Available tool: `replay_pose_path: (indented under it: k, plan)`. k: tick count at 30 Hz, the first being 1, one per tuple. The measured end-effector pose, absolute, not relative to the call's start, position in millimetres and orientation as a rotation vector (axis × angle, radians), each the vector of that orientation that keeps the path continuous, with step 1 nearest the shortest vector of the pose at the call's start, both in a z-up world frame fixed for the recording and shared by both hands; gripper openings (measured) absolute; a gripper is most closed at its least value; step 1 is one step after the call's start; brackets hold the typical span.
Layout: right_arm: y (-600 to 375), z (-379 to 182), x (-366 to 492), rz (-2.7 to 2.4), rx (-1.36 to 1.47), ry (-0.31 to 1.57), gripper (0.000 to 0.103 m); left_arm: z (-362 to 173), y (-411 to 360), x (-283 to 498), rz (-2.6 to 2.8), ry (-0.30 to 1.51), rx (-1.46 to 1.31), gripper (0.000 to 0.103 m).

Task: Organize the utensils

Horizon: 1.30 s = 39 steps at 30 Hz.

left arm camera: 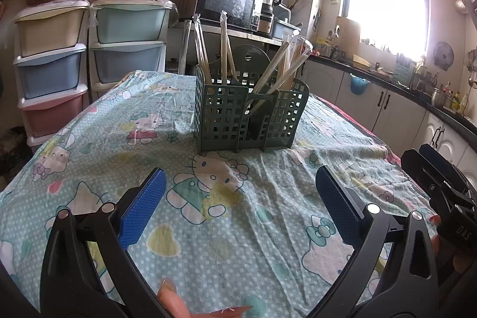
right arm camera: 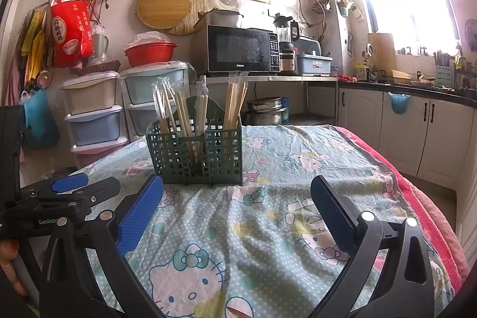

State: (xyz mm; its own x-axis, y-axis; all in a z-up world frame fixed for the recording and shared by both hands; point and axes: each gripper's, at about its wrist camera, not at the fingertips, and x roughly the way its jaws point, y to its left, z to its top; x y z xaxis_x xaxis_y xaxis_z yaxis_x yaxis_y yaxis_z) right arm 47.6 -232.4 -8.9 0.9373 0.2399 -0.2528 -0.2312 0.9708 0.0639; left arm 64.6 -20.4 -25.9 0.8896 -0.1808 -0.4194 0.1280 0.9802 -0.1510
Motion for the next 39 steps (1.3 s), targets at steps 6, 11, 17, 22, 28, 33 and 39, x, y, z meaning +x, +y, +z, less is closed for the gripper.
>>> replay_pose_path:
  k: [6,11,17,22,28,33,39]
  plan:
    - [-232.4,-9.1,47.6,0.241,0.034,0.262,0.097,-26.0,-20.4,64.8,-0.161,0.446,-0.121,0.093]
    - [-232.7,-9.1,47.7,0.240,0.035,0.262,0.097,-26.3,-20.8,64.8,-0.160,0.448,-0.120,0.093]
    - [-232.8,-9.1,48.2,0.240,0.035,0.265,0.097,-26.4,-20.7,64.5,-0.161,0.448,-0.120,0.093]
    - [-233.0,-8.3,48.2,0.235,0.039,0.266,0.097,-26.3,-20.9,64.7,-0.163,0.449,-0.120,0.093]
    - [-232.8,-8.5,48.2,0.226,0.047,0.270,0.097,-28.4,-21.9,66.2,-0.164,0.458,-0.120,0.093]
    - [-231.9,-8.8,48.1,0.216,0.045,0.272,0.097,-30.2,-24.7,69.2,-0.143,0.478,-0.100,0.093]
    - [-232.2,-10.3,50.3,0.203,0.055,0.283,0.097,-30.4,-23.9,69.2,-0.135,0.484,-0.099,0.093]
